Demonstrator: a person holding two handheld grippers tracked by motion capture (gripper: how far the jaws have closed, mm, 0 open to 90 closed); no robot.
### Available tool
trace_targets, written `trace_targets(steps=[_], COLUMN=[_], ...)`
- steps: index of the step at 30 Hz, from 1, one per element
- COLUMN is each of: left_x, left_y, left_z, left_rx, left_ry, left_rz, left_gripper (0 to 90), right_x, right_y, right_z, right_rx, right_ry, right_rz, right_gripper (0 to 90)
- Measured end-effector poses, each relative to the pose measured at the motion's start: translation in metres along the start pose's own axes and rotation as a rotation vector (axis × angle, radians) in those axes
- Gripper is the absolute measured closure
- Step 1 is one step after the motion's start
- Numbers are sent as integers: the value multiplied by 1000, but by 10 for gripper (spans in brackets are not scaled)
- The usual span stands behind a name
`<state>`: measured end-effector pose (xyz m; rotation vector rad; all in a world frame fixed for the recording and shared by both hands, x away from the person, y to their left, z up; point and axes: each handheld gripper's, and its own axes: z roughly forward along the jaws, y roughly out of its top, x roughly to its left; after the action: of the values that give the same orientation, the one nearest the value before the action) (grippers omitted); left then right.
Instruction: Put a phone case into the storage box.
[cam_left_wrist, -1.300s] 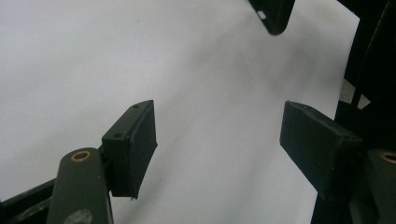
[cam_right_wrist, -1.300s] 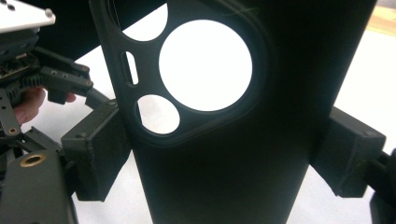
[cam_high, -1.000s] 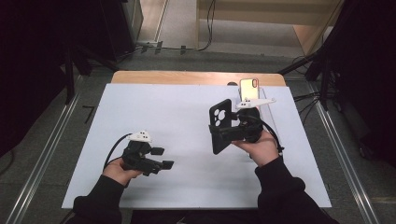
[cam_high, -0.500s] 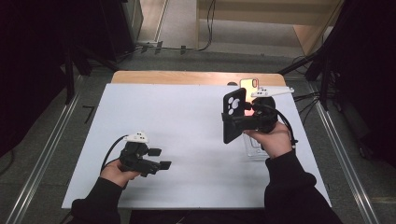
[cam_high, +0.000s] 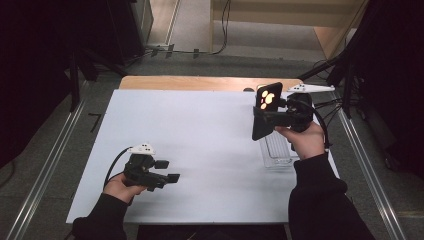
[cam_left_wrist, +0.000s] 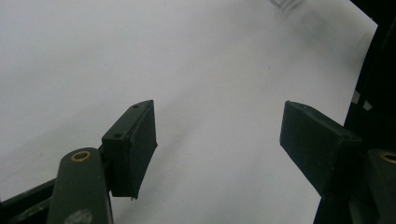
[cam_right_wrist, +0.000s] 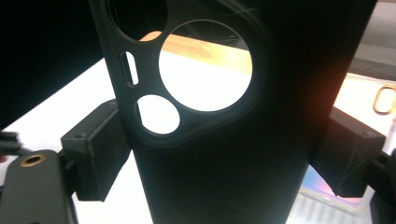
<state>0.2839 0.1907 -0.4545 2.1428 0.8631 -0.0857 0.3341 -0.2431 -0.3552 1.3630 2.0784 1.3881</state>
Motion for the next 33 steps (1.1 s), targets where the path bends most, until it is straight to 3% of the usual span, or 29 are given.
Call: trace_targets(steps=[18, 33], left_x=[-1, -1], left_y=[0, 0], left_z=[0, 2], left_rx=[10, 13], left_ry=[-7, -7], left_rz=[5, 7], left_gripper=[273, 273], right_x=[-43, -64], right_y=[-8, -23], right_z=[-14, 15], right_rx=[-50, -5], right_ry=[-165, -226], right_rz=[91, 123], right_gripper=[127, 127])
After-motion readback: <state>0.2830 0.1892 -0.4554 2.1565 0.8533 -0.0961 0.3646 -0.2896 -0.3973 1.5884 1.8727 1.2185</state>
